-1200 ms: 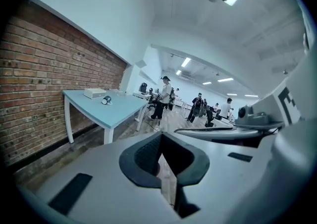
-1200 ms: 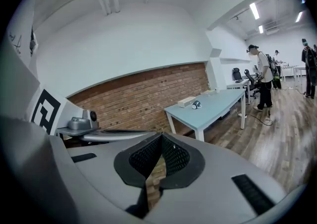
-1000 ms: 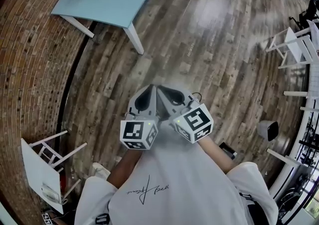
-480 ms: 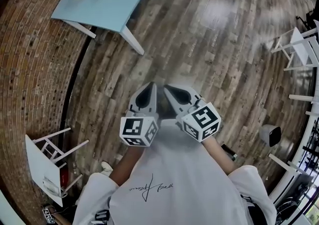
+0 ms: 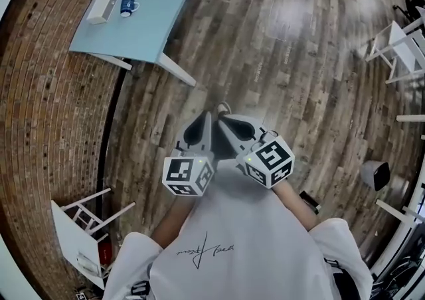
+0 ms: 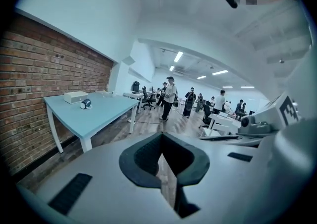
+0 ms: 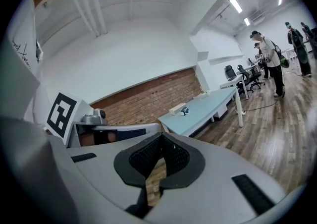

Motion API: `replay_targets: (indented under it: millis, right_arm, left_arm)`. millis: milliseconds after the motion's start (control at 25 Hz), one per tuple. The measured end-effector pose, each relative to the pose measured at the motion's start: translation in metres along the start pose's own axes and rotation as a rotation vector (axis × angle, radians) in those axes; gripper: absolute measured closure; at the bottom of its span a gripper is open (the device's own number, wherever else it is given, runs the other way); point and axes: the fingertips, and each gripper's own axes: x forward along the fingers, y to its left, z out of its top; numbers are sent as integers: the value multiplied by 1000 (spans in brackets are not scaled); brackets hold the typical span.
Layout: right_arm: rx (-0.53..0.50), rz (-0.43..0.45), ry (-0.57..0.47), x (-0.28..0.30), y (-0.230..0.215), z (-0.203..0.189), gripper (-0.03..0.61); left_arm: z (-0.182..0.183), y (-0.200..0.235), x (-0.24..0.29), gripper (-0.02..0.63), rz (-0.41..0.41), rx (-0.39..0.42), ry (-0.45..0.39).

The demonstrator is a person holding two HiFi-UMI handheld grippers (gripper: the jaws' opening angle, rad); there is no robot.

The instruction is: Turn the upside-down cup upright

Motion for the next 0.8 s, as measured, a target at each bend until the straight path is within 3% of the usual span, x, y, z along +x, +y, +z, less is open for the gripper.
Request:
replay_targets:
  millis: [400,800]
  right_arm:
    - [46,29,-26,18,-46,31,558]
    - [59,45,-8,80,-86,68,558]
  left_arm:
    - [32,0,65,604,-58,-1,-7]
    - [68,58,121,604,-16,-46,4]
